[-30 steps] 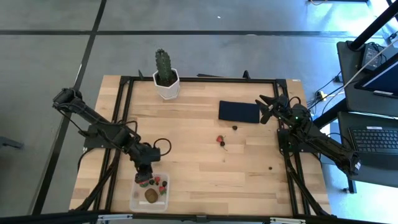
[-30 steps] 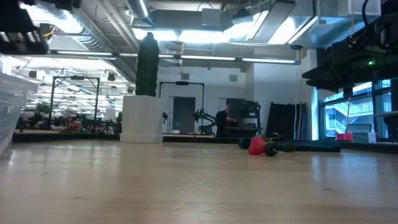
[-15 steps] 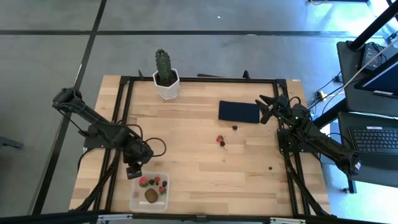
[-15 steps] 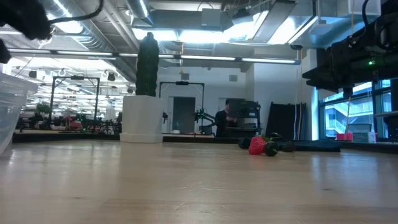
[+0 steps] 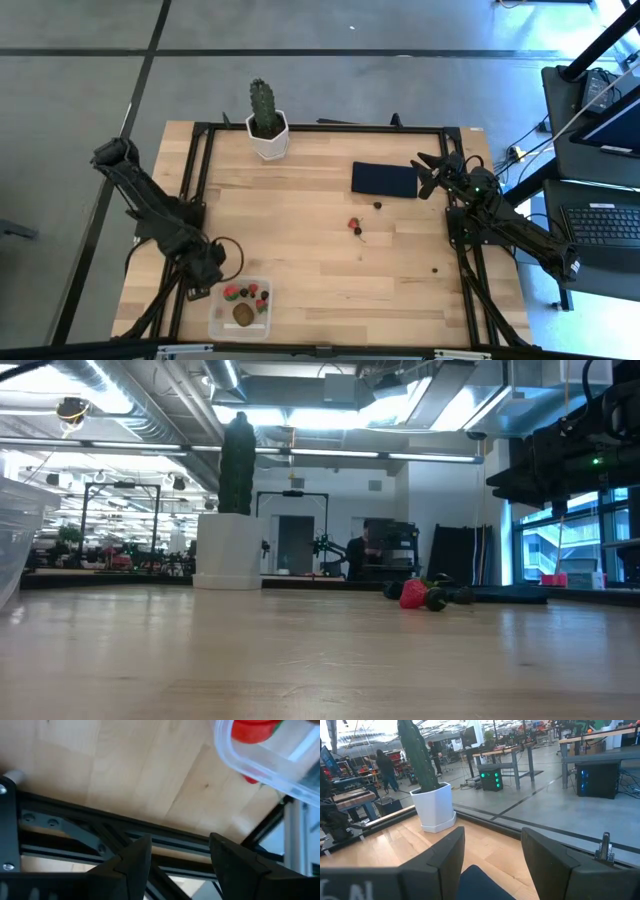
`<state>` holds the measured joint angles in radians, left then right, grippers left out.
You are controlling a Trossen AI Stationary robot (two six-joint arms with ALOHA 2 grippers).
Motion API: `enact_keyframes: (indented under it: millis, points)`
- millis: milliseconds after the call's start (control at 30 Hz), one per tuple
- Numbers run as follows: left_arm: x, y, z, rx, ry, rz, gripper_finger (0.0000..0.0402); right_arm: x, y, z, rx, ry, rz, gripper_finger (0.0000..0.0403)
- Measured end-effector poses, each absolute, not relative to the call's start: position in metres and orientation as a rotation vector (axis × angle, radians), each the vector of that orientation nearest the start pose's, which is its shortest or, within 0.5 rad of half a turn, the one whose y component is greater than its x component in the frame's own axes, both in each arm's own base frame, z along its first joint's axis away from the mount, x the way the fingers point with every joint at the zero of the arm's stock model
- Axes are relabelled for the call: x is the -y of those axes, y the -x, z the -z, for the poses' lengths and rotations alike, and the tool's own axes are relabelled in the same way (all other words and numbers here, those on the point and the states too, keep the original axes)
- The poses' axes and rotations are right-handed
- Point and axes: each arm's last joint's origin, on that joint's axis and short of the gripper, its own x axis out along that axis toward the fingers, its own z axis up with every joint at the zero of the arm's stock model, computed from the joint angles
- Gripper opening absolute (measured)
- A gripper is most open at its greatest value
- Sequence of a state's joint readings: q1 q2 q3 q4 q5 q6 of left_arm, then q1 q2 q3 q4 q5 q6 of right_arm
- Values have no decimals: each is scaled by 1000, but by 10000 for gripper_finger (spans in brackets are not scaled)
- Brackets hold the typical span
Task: Pick and placing Produce into tupperware
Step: Move the transparent bin to the right of the table
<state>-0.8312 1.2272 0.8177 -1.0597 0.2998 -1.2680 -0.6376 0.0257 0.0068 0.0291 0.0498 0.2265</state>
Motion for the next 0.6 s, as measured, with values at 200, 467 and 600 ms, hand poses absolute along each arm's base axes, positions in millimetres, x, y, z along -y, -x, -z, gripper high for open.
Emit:
enact_keyframes:
  millis: [200,467,600]
  points:
    - [174,-118,-196,-1761,439,-87,190,60,-79,-167,88,-215,683,198]
    - [207,-124,-174,-1708,442,21,190,60,-79,-167,88,-217,683,198]
    - [213,-130,-167,-1644,433,27,190,60,-79,-167,88,-217,683,198]
